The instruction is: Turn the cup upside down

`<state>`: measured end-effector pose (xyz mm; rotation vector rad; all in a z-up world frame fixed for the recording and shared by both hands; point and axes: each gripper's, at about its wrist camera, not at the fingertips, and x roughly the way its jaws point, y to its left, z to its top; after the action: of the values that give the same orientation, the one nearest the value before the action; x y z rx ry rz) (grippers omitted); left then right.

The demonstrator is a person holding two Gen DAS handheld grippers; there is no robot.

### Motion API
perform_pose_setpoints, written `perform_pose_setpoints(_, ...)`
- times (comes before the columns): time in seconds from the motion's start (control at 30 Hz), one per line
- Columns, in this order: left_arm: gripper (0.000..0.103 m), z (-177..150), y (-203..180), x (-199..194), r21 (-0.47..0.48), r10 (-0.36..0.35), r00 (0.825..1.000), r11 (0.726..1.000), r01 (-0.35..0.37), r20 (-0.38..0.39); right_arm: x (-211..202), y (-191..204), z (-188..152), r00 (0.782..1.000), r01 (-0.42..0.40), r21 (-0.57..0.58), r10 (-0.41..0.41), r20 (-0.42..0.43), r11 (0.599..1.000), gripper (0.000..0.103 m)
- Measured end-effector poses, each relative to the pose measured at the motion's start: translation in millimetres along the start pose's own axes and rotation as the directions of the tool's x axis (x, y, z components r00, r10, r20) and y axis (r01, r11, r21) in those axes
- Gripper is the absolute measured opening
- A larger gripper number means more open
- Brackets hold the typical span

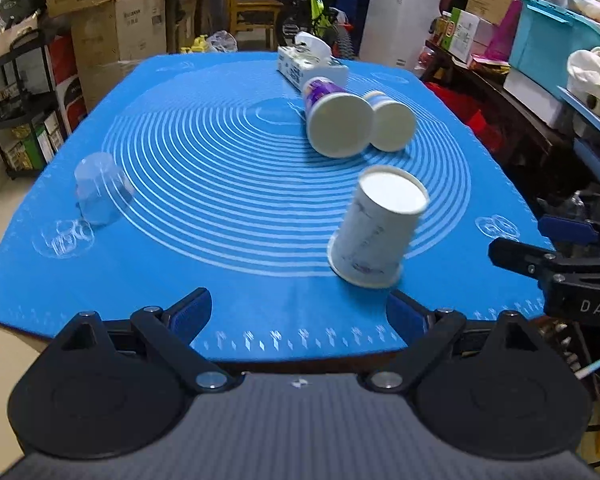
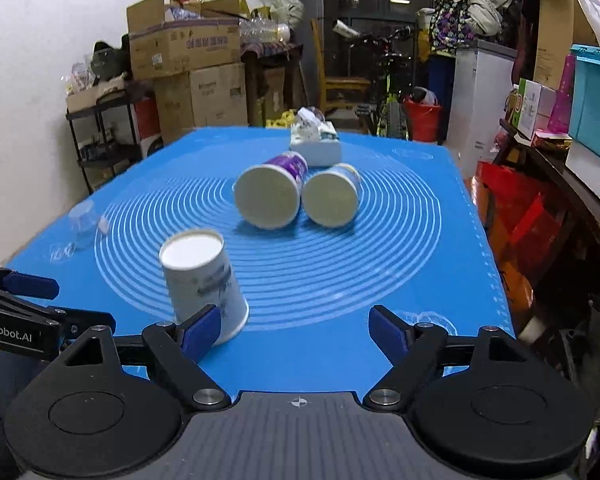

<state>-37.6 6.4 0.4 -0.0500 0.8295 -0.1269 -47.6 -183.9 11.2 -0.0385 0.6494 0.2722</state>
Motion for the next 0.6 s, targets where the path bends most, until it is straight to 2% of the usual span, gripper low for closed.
perform_pose_setpoints(0.6, 0.094, -13, -21, -17, 0.062, 0.014, 1.000, 0.998, -0.015, 0.019, -26, 2, -14, 1.000, -0.008, 0.005, 0.008, -0.023, 1.000, 0.084)
